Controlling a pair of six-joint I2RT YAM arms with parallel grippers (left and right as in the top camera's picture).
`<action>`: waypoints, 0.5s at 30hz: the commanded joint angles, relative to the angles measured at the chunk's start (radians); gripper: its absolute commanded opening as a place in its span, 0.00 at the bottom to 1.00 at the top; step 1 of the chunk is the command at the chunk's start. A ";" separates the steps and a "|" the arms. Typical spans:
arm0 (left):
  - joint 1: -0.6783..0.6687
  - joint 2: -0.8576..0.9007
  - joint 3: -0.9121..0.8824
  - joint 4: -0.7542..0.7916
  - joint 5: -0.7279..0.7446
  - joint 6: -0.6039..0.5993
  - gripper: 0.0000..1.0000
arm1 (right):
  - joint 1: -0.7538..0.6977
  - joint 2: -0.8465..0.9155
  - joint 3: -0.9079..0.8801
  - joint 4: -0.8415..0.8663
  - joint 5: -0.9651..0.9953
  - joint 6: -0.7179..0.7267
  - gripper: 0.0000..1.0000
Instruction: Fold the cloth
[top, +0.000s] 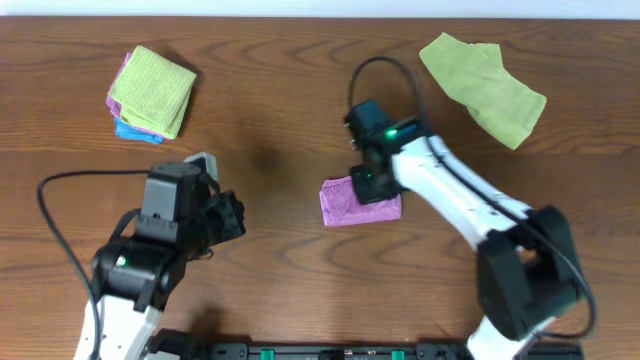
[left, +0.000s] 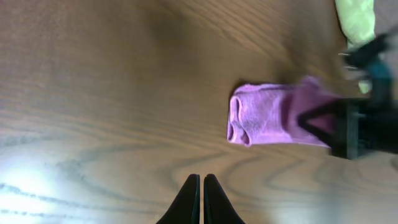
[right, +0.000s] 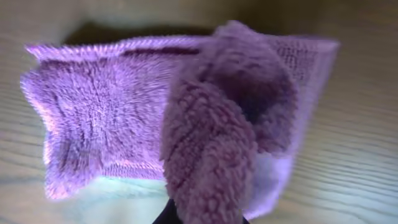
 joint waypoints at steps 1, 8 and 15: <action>0.003 -0.047 0.019 -0.025 0.011 0.019 0.06 | 0.026 0.058 0.008 0.005 0.034 0.034 0.02; 0.003 -0.067 0.019 -0.046 0.010 0.026 0.06 | 0.040 0.088 0.008 0.056 -0.145 0.055 0.53; 0.003 -0.066 0.019 -0.051 -0.009 0.045 0.06 | 0.015 0.084 0.027 0.211 -0.612 0.055 0.60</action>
